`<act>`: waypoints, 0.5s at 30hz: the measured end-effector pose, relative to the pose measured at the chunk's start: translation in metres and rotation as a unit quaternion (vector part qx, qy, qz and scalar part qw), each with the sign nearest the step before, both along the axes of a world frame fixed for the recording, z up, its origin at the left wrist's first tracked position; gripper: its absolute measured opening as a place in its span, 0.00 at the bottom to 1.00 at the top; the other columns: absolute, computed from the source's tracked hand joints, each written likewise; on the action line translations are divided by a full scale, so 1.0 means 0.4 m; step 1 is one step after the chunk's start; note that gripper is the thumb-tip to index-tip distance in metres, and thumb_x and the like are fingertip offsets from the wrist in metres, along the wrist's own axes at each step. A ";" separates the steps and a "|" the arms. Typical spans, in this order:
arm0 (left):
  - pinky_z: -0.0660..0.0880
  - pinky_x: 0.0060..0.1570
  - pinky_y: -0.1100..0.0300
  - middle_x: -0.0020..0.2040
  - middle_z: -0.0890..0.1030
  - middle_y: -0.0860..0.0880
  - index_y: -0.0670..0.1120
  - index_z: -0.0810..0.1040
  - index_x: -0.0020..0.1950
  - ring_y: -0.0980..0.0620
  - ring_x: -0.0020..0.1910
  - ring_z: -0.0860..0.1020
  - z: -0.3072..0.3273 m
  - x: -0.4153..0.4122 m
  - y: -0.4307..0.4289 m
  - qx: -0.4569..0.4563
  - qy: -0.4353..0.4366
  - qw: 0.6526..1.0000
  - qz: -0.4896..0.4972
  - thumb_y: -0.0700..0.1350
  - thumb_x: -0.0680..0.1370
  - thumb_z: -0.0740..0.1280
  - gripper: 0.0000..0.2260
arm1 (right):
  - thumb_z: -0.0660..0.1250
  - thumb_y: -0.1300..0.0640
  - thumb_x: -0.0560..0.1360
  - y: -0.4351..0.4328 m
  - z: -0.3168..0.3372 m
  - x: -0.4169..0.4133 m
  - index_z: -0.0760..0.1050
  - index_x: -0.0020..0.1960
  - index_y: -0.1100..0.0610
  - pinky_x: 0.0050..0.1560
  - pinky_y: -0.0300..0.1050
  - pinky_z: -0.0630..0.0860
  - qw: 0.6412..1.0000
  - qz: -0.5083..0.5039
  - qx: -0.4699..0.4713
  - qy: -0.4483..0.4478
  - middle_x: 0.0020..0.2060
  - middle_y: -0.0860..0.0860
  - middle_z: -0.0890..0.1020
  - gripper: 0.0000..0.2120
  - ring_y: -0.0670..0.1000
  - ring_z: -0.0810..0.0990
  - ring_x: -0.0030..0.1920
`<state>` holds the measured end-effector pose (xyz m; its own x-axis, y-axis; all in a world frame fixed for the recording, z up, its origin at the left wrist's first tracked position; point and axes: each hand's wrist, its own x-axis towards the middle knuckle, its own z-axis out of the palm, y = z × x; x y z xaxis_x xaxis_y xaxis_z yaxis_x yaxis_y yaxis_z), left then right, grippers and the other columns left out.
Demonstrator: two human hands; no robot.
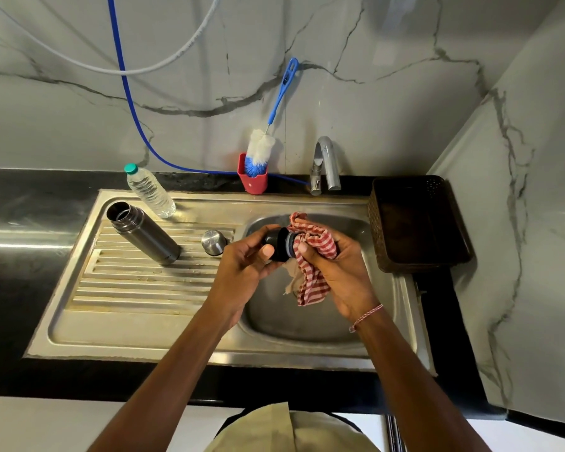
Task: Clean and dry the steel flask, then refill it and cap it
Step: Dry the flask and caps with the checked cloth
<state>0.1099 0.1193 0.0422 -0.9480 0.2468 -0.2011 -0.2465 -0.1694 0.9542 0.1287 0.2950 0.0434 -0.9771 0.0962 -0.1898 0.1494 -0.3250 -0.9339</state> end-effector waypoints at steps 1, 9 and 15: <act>0.79 0.61 0.55 0.63 0.84 0.45 0.42 0.77 0.70 0.47 0.66 0.81 0.000 -0.001 -0.001 -0.010 0.008 1.000 -0.010 0.43 0.80 0.65 0.19 | 0.72 0.67 0.75 -0.006 -0.001 0.000 0.81 0.60 0.60 0.40 0.38 0.81 1.000 -0.015 0.012 -0.005 0.49 0.51 0.87 0.14 0.48 0.87 0.47; 0.81 0.58 0.57 0.63 0.83 0.43 0.41 0.76 0.68 0.44 0.65 0.81 -0.006 0.001 -0.004 0.072 -0.064 0.995 0.015 0.42 0.79 0.65 0.18 | 0.69 0.61 0.79 -0.035 -0.021 -0.005 0.81 0.59 0.61 0.44 0.44 0.82 0.992 -0.090 -0.070 -0.060 0.50 0.56 0.87 0.10 0.54 0.87 0.49; 0.82 0.58 0.49 0.65 0.82 0.43 0.39 0.73 0.72 0.41 0.65 0.80 -0.002 -0.011 -0.020 0.120 -0.077 0.989 0.047 0.40 0.84 0.60 0.17 | 0.66 0.55 0.79 -0.017 -0.026 0.011 0.80 0.58 0.58 0.42 0.45 0.82 0.985 -0.095 -0.128 -0.058 0.49 0.54 0.87 0.11 0.52 0.87 0.47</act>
<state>0.1055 0.1114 0.0413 -0.9318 0.2179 -0.2904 -0.3578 -0.4154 0.8363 0.1332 0.2881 0.0330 -0.9162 0.2098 -0.3414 0.1643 -0.5804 -0.7976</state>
